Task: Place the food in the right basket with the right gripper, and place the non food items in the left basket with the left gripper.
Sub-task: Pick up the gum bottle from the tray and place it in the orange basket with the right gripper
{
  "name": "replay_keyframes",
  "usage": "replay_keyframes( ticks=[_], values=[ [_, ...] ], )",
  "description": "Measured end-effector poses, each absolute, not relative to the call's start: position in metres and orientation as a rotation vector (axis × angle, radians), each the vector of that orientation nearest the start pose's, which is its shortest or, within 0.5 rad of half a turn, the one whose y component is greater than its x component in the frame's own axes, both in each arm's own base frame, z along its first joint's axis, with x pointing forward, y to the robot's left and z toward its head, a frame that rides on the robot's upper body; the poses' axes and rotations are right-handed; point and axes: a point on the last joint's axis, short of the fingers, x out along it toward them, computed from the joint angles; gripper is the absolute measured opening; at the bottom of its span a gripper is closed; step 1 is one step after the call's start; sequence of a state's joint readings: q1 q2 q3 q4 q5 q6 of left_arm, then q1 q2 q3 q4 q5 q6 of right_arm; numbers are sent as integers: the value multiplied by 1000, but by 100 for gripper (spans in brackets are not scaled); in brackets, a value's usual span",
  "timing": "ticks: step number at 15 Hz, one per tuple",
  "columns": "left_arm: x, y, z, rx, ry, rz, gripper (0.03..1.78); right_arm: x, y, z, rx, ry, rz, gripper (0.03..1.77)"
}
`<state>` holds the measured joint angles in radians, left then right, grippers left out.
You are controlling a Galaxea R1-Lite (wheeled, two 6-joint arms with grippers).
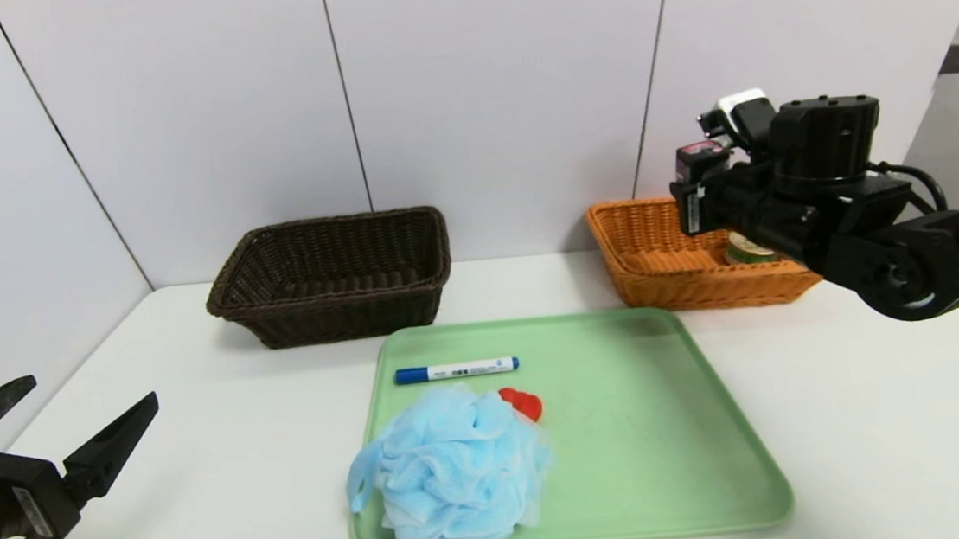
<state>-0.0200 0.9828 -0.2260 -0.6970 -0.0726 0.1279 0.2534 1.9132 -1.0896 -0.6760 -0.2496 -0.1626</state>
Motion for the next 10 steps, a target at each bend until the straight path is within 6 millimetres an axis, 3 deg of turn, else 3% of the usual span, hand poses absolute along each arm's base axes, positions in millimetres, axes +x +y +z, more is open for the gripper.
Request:
replay_keyframes(
  ticks=[4, 10],
  values=[
    [115, -4, 176, 123, 66, -96, 169, 382, 87, 168, -213, 269, 12, 74],
    [115, -4, 174, 121, 74, -93, 169, 397, 89, 162, -199, 287, -4, 74]
  ],
)
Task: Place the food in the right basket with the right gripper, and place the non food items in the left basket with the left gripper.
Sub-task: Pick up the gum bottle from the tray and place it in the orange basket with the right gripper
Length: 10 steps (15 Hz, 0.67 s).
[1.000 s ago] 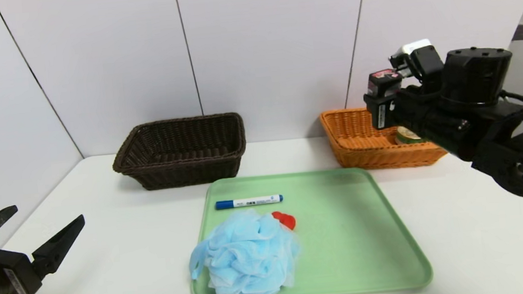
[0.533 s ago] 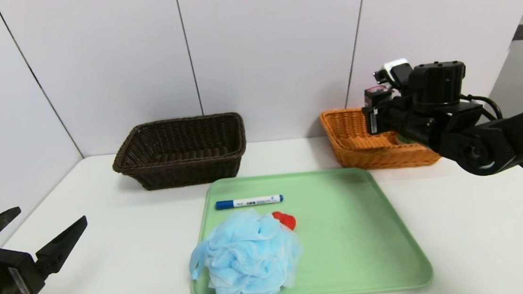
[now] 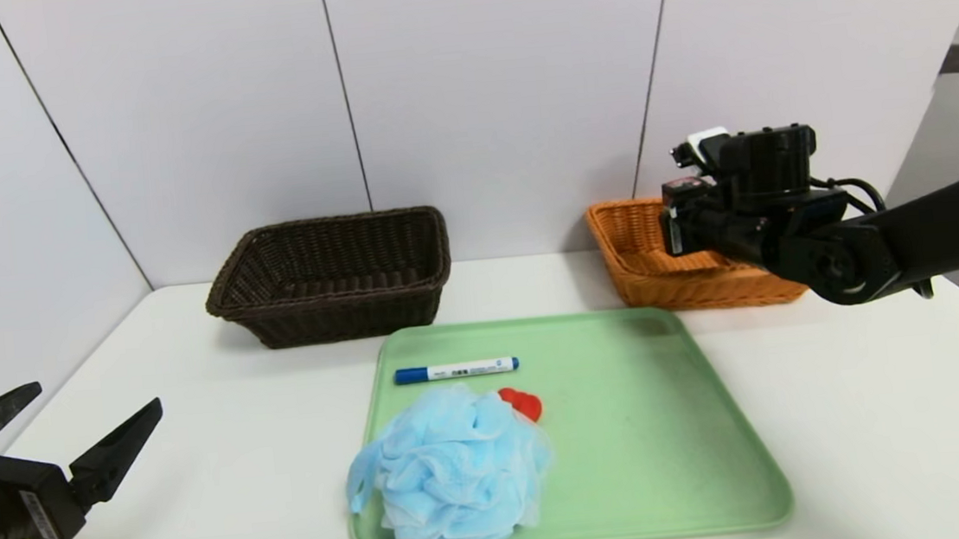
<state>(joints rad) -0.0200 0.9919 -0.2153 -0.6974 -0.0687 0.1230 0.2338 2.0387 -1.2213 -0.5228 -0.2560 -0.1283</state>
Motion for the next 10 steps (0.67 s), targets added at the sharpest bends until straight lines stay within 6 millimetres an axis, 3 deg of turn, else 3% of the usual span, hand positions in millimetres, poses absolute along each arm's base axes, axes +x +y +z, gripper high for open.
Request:
replay_keyframes(
  ticks=[10],
  values=[
    [115, -4, 174, 120, 77, -93, 169, 407, 91, 147, -204, 315, -20, 74]
  ],
)
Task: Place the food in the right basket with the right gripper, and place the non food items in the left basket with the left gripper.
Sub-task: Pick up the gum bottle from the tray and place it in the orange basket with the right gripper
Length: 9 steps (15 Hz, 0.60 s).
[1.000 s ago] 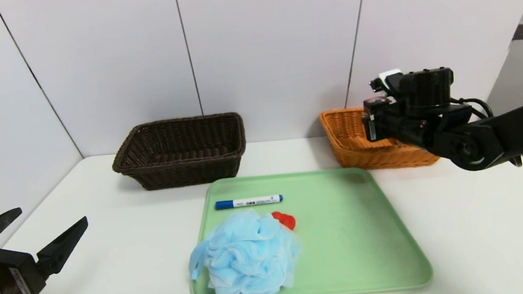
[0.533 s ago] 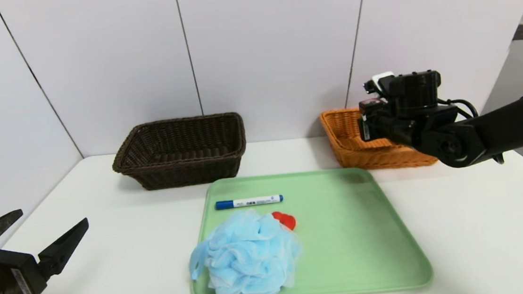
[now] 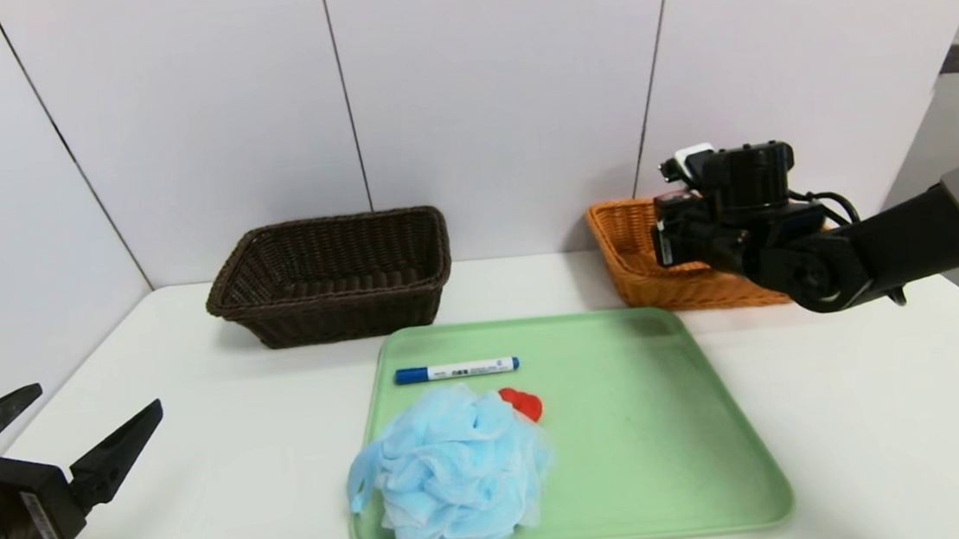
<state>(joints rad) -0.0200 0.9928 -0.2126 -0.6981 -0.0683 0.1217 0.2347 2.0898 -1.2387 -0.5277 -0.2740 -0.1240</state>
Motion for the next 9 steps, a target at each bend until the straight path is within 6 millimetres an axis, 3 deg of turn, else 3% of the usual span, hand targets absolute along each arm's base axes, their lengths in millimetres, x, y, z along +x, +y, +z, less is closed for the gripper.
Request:
replay_keyframes(
  ticks=[1, 5, 9],
  values=[
    [115, -4, 174, 120, 77, -94, 169, 409, 91, 147, -206, 312, -37, 74],
    [116, -4, 174, 119, 74, -93, 169, 413, 92, 145, -203, 290, -62, 110],
    [116, -4, 176, 118, 68, -93, 169, 414, 92, 144, -200, 282, -62, 135]
  ],
)
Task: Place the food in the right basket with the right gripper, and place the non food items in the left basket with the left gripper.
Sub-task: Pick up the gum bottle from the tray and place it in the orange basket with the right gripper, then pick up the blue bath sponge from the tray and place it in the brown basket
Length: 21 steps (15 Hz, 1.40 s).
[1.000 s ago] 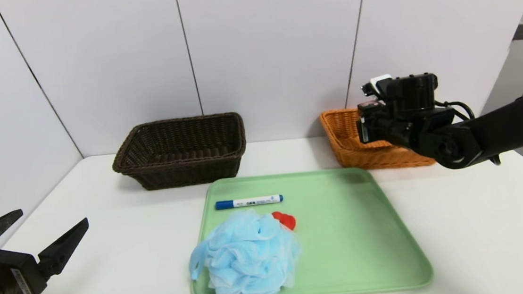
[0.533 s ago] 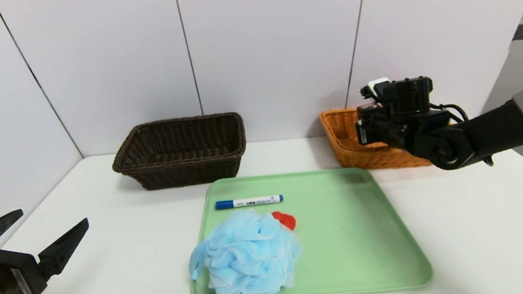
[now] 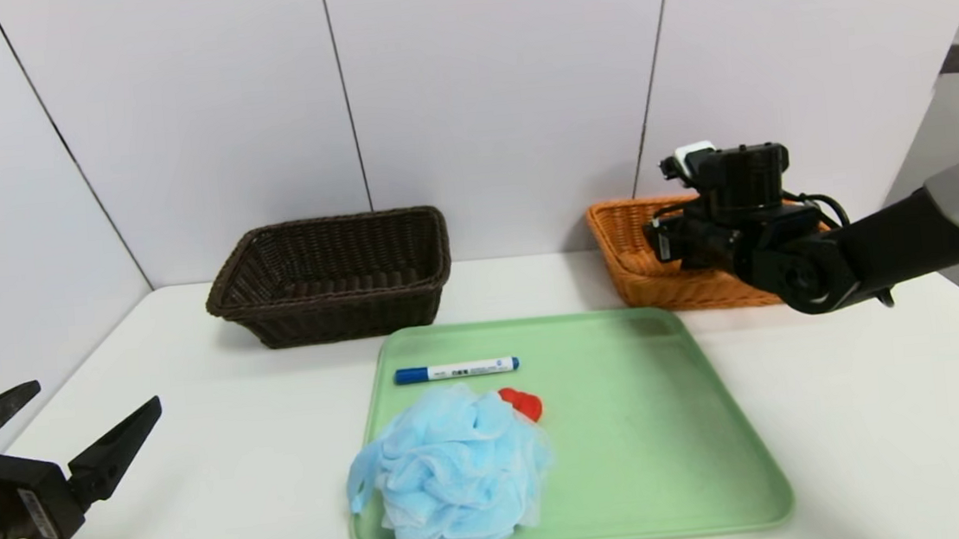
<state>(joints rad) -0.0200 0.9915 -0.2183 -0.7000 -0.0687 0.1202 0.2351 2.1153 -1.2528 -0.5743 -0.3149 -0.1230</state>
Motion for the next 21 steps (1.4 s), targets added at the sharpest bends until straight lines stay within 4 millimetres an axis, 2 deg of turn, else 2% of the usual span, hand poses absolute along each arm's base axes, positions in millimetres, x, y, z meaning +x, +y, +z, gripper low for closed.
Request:
replay_keyframes(
  ticks=[2, 5, 11, 14, 16, 18, 21],
  values=[
    [116, -4, 176, 118, 67, -93, 169, 412, 92, 149, -199, 270, -58, 143],
    [116, -4, 177, 120, 63, -92, 169, 401, 89, 167, -195, 238, -52, 152],
    [116, -4, 178, 119, 60, -96, 169, 344, 73, 213, -192, 164, -51, 162],
    [118, -4, 180, 119, 55, -98, 169, 299, 58, 235, -197, 114, -59, 165],
    [123, -5, 188, 119, 32, -107, 169, 263, 47, 241, -195, 97, -64, 166],
    [130, -7, 196, 121, 13, -124, 169, 222, 36, 239, -191, 86, -53, 167],
    [141, -18, 207, 123, -7, -198, 169, 167, 22, 225, -187, 89, -42, 168]
  ],
)
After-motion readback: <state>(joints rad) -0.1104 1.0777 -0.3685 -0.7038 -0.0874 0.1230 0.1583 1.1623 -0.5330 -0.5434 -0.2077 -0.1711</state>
